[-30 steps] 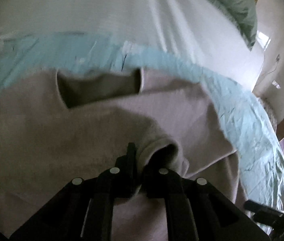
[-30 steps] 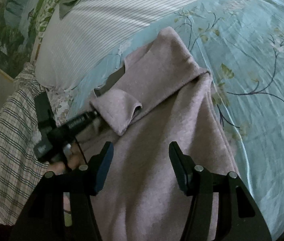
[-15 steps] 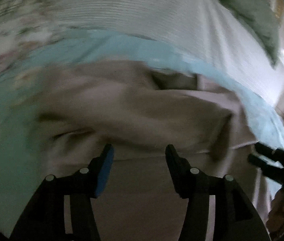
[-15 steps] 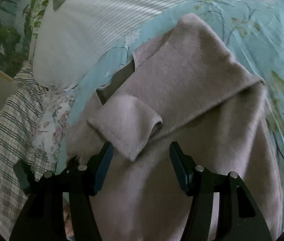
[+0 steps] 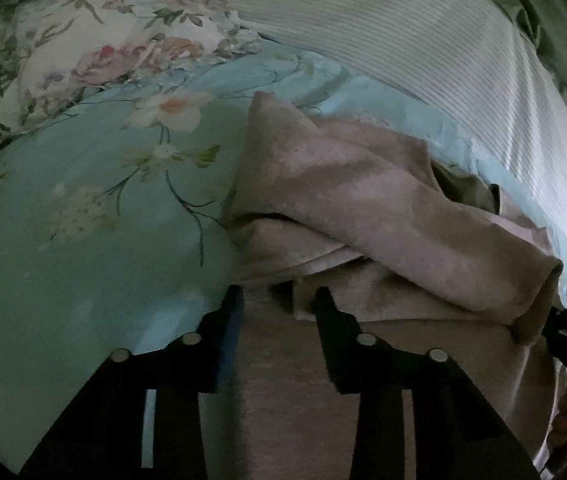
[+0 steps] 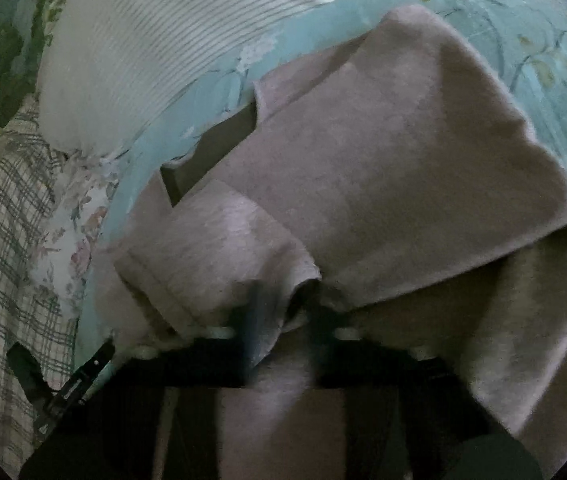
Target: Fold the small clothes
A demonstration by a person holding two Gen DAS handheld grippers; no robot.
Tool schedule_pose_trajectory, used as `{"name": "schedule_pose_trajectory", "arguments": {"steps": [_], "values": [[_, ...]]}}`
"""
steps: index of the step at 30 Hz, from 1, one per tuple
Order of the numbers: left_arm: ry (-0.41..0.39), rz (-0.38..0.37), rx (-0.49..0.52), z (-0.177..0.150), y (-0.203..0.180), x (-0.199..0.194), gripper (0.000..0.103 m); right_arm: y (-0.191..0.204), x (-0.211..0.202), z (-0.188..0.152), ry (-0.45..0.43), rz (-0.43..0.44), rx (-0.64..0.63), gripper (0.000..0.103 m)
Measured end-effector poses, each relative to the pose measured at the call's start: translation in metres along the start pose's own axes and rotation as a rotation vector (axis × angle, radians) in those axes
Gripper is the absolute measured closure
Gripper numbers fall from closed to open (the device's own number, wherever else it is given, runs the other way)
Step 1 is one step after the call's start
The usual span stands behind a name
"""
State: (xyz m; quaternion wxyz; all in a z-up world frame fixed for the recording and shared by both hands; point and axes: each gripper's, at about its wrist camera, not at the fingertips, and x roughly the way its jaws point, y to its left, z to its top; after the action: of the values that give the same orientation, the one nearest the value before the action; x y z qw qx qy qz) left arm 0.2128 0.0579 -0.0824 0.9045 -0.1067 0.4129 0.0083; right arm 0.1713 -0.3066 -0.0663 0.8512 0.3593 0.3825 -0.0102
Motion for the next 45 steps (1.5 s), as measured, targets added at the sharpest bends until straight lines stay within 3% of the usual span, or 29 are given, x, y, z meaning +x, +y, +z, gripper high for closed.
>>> {"name": "schedule_pose_trajectory", "arguments": {"steps": [3, 9, 12, 15, 20, 23, 29, 35, 39, 42, 43, 45], "values": [[-0.026, 0.062, 0.003, -0.002, 0.003, -0.011, 0.068, 0.007, -0.006, 0.0, -0.019, 0.001, -0.041, 0.099], [0.008, 0.044, 0.025, 0.003, 0.006, -0.002, 0.067, 0.013, -0.018, 0.008, -0.078, -0.019, -0.05, 0.099], [0.012, 0.082, 0.053, 0.002, 0.0, 0.007, 0.067, 0.013, -0.028, 0.015, -0.101, -0.028, -0.054, 0.1], [0.025, 0.106, 0.024, 0.005, 0.008, 0.014, 0.081, 0.017, -0.052, 0.032, -0.173, -0.068, -0.097, 0.1], [0.012, 0.086, 0.003, 0.008, 0.016, 0.011, 0.086, 0.004, -0.093, 0.065, -0.309, -0.19, -0.138, 0.1], [0.004, 0.079, 0.001, 0.007, 0.015, 0.009, 0.089, -0.017, -0.084, 0.072, -0.283, -0.241, -0.108, 0.1], [-0.069, -0.011, -0.011, 0.009, 0.018, -0.014, 0.094, -0.046, -0.067, 0.067, -0.231, -0.249, -0.056, 0.1], [-0.006, -0.05, -0.094, 0.005, 0.033, -0.001, 0.094, -0.049, -0.068, 0.066, -0.247, -0.284, -0.054, 0.1], [-0.005, -0.026, -0.042, -0.003, 0.027, -0.003, 0.094, -0.059, -0.059, 0.062, -0.204, -0.318, -0.029, 0.1], [0.041, -0.066, -0.024, -0.005, 0.028, -0.004, 0.094, -0.068, -0.06, 0.059, -0.197, -0.314, 0.016, 0.1], [0.058, -0.105, -0.035, -0.003, 0.032, -0.006, 0.091, -0.068, -0.062, 0.058, -0.201, -0.321, 0.011, 0.1], [0.063, -0.158, -0.049, 0.005, 0.04, -0.013, 0.074, -0.066, -0.063, 0.057, -0.202, -0.341, -0.005, 0.1]]}}
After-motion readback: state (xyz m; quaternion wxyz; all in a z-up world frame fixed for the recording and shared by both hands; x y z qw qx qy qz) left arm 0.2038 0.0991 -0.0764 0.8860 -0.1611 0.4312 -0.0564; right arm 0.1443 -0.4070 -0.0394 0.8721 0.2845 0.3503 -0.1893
